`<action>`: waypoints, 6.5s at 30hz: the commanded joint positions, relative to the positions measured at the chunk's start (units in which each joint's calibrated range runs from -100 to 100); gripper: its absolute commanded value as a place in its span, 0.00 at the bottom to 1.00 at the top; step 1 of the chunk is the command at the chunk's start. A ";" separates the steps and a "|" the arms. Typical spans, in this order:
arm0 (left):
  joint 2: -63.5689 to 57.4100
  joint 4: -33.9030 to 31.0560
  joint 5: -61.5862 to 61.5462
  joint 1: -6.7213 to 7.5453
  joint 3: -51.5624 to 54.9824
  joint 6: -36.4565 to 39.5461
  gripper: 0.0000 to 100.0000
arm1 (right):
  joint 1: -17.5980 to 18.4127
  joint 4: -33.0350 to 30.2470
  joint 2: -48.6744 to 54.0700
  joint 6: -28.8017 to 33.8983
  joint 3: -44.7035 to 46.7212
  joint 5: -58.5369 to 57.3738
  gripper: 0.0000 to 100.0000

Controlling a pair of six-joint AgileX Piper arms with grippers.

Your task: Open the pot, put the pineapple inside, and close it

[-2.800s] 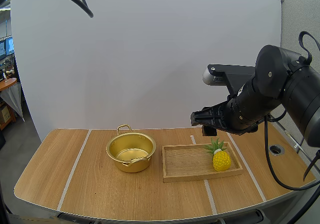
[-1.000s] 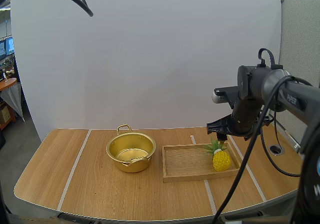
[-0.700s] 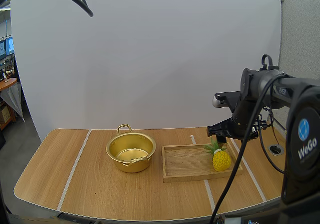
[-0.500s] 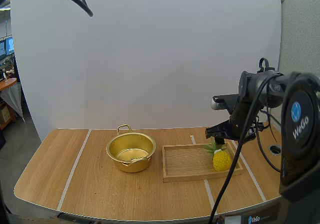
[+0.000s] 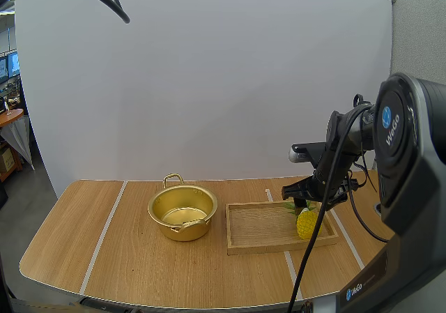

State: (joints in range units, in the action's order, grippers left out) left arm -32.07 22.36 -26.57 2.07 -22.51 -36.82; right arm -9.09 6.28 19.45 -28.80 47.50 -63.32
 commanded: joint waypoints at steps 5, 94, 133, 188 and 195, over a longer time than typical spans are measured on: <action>-0.42 -0.22 1.91 0.20 -0.41 -0.07 0.00 | -0.20 0.62 -2.44 -0.58 0.59 3.66 1.00; -0.42 -0.22 1.91 0.20 -0.41 -0.07 0.00 | 29.99 1.58 -17.47 5.33 -23.06 5.95 0.00; -0.42 -0.22 1.91 0.20 -0.41 -0.07 0.00 | 29.99 -1.93 -8.48 7.89 -23.06 -0.52 1.00; -0.42 -0.22 1.91 0.20 -0.41 -0.07 0.00 | 27.40 -4.21 66.97 10.35 8.78 -27.64 1.00; -0.42 -0.22 1.91 0.20 -0.41 -0.07 0.00 | 25.99 -1.86 67.66 10.35 8.78 -30.25 0.49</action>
State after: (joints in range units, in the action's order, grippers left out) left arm -32.07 22.36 -26.57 2.07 -22.51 -36.91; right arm 17.37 3.10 86.55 -18.38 56.06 -92.40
